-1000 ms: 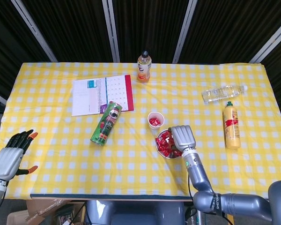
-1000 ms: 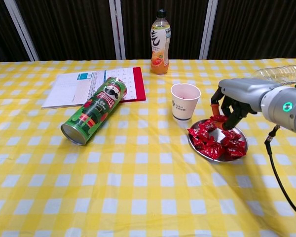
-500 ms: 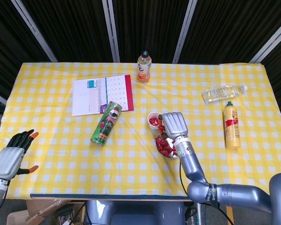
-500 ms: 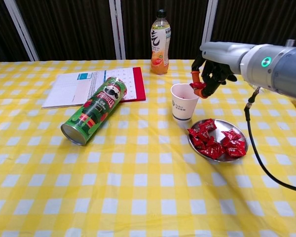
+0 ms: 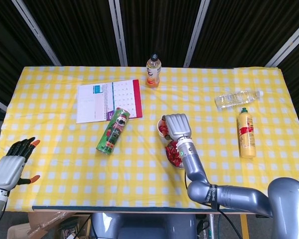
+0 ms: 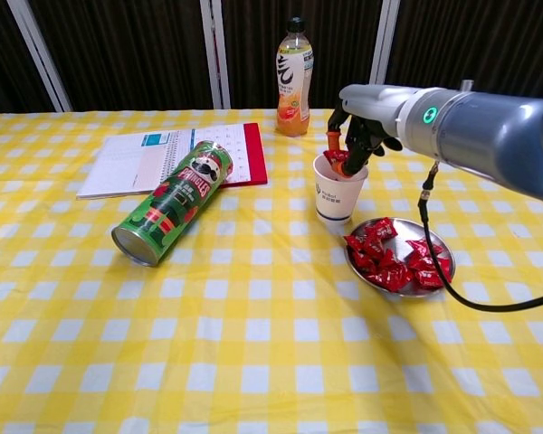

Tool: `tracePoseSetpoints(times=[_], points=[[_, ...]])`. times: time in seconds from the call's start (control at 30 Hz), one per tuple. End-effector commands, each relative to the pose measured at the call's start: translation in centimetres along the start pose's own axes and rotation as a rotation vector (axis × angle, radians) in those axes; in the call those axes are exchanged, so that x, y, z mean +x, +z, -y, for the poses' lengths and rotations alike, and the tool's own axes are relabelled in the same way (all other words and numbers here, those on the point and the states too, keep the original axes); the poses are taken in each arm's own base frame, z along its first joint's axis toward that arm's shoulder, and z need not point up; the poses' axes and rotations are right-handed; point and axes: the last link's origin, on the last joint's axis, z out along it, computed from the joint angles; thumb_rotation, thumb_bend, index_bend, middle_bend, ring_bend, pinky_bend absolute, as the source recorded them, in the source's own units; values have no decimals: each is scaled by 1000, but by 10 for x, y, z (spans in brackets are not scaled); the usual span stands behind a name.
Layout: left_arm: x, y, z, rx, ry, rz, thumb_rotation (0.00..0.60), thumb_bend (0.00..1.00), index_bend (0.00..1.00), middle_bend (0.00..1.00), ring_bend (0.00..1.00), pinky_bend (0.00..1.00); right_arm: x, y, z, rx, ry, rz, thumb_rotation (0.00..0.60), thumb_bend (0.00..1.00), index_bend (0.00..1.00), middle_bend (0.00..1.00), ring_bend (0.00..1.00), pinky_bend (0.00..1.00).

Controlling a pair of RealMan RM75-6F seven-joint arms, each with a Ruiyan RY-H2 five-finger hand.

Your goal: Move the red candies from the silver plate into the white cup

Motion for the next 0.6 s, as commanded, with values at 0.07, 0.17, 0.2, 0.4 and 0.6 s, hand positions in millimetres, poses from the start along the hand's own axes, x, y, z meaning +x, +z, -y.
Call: tracePoseSetpoints(times=[0.07,0.17,0.2,0.4,0.6], points=[[0,0,0,3,-4,3,600,28,0,0,0,0,1,2,3,4,-10,-8,600,440,411,738,781,831],[1,0,0,2,-4,3,600,28,0,0,0,0,2,2,4,4,-11,-14,600,428,409,738,781,831],[1,-1,0,3,-4,3,600,28,0,0,0,0,2,1,4,4,-11,-16,600,428,408,738,781,831],[1,-2,0,0,-8,4,600,28,0,0,0,0,6,-8,3,4,-23,-27,600,394,395,738,781,831],[2,-4,0,-8,-15,1,600,28,0,0,0,0,8,-5,3,1,-46,-61,600,390,395,738,778,831]])
